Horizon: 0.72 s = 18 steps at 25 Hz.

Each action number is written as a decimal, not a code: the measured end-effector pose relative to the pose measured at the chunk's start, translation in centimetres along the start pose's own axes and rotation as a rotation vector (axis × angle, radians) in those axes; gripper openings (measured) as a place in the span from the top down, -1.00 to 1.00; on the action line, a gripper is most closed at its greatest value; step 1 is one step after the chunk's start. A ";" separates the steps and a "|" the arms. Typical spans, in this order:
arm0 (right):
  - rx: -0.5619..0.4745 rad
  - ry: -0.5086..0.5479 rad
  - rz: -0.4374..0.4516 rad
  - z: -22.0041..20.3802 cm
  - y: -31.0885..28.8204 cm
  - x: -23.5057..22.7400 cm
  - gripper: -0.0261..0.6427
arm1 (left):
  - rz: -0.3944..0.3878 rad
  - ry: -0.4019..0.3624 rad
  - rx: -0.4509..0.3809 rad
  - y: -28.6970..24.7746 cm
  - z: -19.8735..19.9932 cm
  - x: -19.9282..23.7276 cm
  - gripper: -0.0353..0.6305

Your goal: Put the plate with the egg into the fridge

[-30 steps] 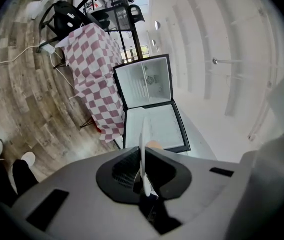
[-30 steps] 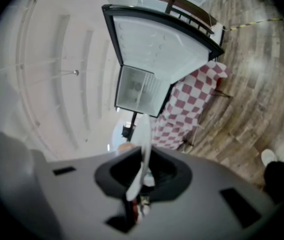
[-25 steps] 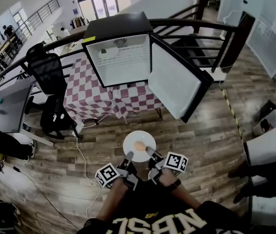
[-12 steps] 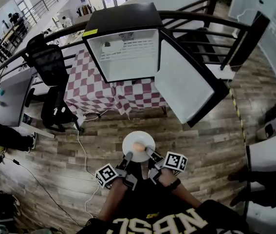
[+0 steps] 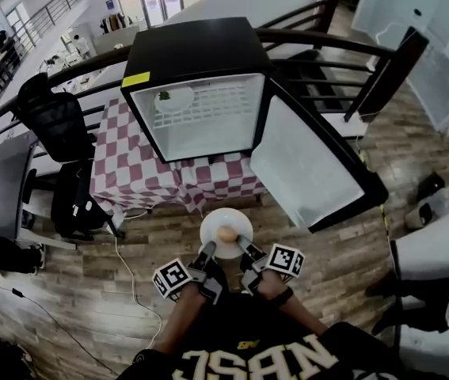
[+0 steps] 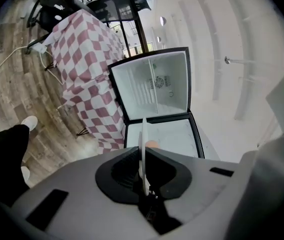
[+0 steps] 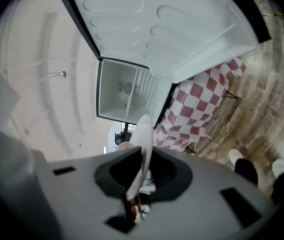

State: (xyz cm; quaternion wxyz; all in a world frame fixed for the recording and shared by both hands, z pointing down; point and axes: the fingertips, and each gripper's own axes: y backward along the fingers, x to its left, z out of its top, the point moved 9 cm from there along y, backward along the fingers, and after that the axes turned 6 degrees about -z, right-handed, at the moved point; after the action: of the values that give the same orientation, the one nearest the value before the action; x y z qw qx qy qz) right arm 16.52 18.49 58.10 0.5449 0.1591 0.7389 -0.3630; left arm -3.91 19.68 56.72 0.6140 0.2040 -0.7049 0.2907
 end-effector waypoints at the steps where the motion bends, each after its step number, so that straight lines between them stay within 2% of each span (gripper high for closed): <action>1: -0.009 0.015 0.006 0.6 -1.3 0.8 0.79 | -0.009 -0.011 0.000 -0.7 1.5 -0.3 0.78; 5: -0.018 0.056 0.016 2.2 -6.2 3.5 0.79 | -0.031 0.007 -0.014 -2.3 6.9 -0.5 0.78; 12: 0.024 0.069 -0.044 3.0 -13.4 5.1 0.77 | -0.029 0.053 -0.016 -3.4 13.9 0.7 0.78; 18: -0.006 0.172 -0.032 3.8 -17.8 6.4 0.74 | -0.055 0.040 0.006 -4.9 18.7 1.7 0.78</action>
State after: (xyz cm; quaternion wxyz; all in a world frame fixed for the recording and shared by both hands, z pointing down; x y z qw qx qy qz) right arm 5.62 2.57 58.16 0.4741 0.1760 0.7865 -0.3544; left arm -15.00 3.79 57.77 0.6352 0.2192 -0.6857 0.2799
